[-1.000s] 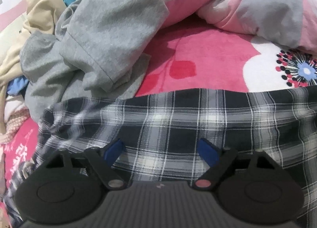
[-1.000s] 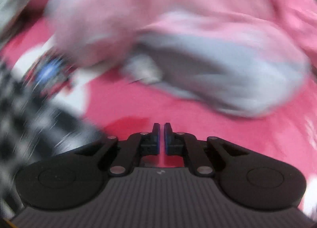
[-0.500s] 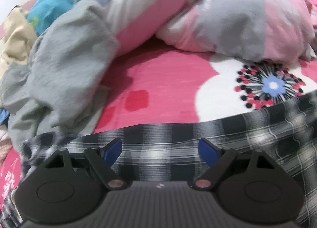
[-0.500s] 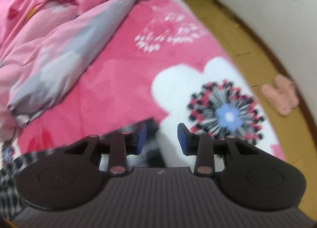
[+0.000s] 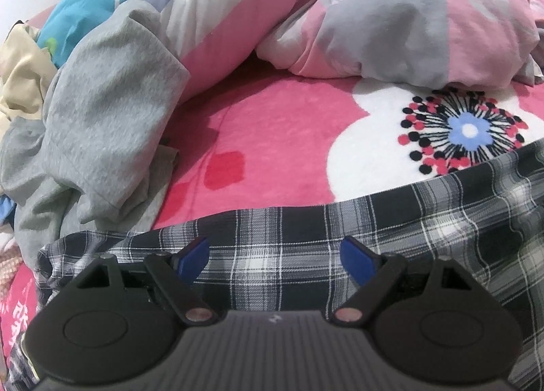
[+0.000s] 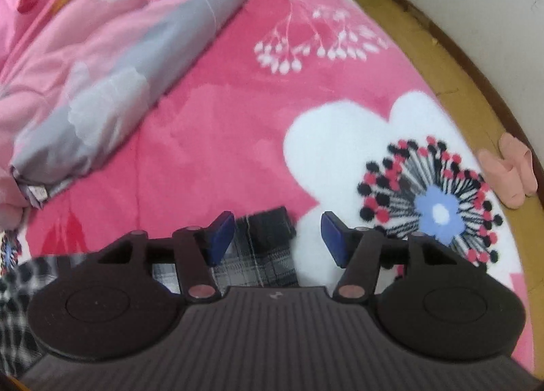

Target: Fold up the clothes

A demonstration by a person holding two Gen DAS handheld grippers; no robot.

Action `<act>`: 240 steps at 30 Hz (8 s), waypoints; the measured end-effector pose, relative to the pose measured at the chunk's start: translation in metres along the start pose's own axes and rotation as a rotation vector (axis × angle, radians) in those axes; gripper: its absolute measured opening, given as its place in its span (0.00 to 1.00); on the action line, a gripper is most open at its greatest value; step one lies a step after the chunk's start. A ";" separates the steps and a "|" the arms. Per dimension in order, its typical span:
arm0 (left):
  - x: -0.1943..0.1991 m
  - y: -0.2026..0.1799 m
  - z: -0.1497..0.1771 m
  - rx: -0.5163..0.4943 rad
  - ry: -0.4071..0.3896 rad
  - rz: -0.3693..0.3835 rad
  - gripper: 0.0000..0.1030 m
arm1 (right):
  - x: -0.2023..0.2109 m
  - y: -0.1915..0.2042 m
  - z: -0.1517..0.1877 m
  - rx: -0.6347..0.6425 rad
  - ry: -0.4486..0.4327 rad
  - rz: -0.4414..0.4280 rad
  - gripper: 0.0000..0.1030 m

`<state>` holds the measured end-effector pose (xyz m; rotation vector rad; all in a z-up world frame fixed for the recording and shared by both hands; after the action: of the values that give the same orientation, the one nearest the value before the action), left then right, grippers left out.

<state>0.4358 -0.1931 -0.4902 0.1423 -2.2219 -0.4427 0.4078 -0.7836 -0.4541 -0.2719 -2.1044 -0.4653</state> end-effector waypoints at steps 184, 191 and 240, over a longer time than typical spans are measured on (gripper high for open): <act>0.168 0.106 0.207 -0.375 0.208 0.804 0.30 | 0.070 0.109 0.232 -0.382 0.311 0.345 0.49; 0.179 0.107 0.211 -0.423 0.160 0.786 0.07 | 0.081 0.098 0.237 -0.373 0.271 0.319 0.02; 0.249 0.090 0.284 -0.728 0.296 1.051 0.36 | 0.252 0.100 0.383 0.054 0.083 0.314 0.26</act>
<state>0.0637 -0.0964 -0.4413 -1.1938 -1.4433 -0.5327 0.0185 -0.5256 -0.4089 -0.5323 -1.9460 -0.2289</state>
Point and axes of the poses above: each gripper's, at about its wrist camera, not at the fingertips, and x roughly against the way its jaws point, y to its left, z to its underside, the point moved 7 cm from there along -x, roughly the way its jaws point, and after that the axes turned 1 degree about -x, right-handed, at the moved point
